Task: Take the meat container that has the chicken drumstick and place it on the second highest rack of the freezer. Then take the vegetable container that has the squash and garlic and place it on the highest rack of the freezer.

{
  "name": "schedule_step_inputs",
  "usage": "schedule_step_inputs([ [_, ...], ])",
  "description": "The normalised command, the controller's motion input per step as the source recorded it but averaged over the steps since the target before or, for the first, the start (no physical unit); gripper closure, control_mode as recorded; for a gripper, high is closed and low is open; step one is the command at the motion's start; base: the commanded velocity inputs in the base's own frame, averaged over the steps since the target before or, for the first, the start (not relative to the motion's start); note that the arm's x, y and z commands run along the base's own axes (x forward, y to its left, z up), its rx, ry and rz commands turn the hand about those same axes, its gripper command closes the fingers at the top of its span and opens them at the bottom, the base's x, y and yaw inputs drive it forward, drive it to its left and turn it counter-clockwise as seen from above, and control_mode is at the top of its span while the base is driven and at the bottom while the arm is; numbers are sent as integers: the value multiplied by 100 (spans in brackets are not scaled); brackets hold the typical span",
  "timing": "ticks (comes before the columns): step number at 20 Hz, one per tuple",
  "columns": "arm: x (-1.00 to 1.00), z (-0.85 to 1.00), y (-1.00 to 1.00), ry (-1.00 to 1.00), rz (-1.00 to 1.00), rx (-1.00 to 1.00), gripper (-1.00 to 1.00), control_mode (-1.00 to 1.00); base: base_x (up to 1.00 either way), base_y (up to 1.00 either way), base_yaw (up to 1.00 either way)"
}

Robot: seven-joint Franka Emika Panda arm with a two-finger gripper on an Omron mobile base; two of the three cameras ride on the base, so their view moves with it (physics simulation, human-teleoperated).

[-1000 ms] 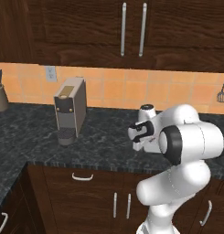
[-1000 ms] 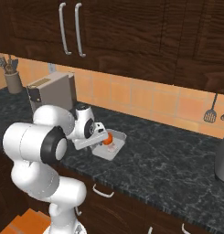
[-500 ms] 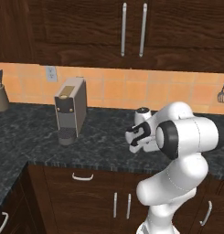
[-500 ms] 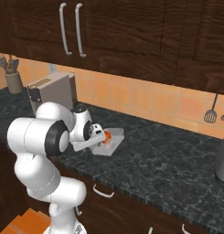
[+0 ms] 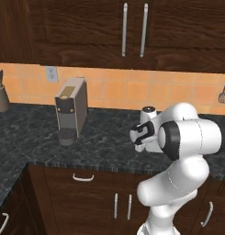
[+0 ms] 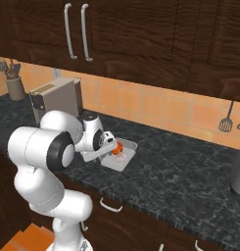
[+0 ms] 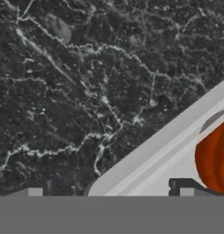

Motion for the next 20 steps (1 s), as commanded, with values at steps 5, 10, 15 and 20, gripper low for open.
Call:
schedule_step_inputs([
  [5, 0, -37, -27, 2, 14, 0, -100, -100, 0, 0, 0],
  [10, -1, -67, -9, 3, 7, 0, 100, -100, 0, 0, 0],
  [15, 0, -62, -1, 0, 7, 0, 100, -100, 0, 0, 0],
  [20, -24, -10, -1, -10, 1, 1, 100, -100, 0, 0, 0],
])
